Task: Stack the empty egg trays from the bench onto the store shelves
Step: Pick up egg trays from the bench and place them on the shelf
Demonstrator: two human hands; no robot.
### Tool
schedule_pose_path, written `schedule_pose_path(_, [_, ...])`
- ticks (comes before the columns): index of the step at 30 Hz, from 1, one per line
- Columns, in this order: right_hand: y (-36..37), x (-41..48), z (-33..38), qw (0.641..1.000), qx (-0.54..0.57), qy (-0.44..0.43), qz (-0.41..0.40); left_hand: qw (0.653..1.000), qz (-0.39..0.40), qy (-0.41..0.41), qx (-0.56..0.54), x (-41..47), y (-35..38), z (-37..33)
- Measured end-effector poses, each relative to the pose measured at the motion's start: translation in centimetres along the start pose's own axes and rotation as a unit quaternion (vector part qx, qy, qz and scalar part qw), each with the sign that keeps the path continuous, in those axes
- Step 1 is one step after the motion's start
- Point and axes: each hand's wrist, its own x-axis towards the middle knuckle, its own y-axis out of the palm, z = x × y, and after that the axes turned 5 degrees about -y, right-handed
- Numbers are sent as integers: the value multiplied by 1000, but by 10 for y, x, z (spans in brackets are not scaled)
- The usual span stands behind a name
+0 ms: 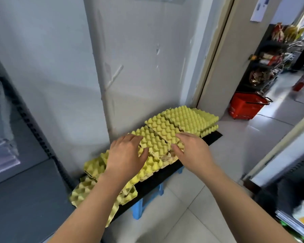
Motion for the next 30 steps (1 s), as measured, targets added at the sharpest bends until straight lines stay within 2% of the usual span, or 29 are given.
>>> schedule_pose_path(13, [54, 146, -174, 990, 3, 133, 55, 995, 100, 23, 5, 209, 152, -47])
schedule_pose_path(19, [88, 191, -261, 984, 18, 162, 76, 987, 159, 13, 8, 270, 228, -81])
schedule_pose_path(24, [119, 231, -346, 981, 32, 148, 122, 976, 213, -47, -1, 310, 298, -114])
schedule_pose_path(30, [155, 282, -439, 981, 50, 85, 168, 948, 264, -179, 1, 345, 373, -155])
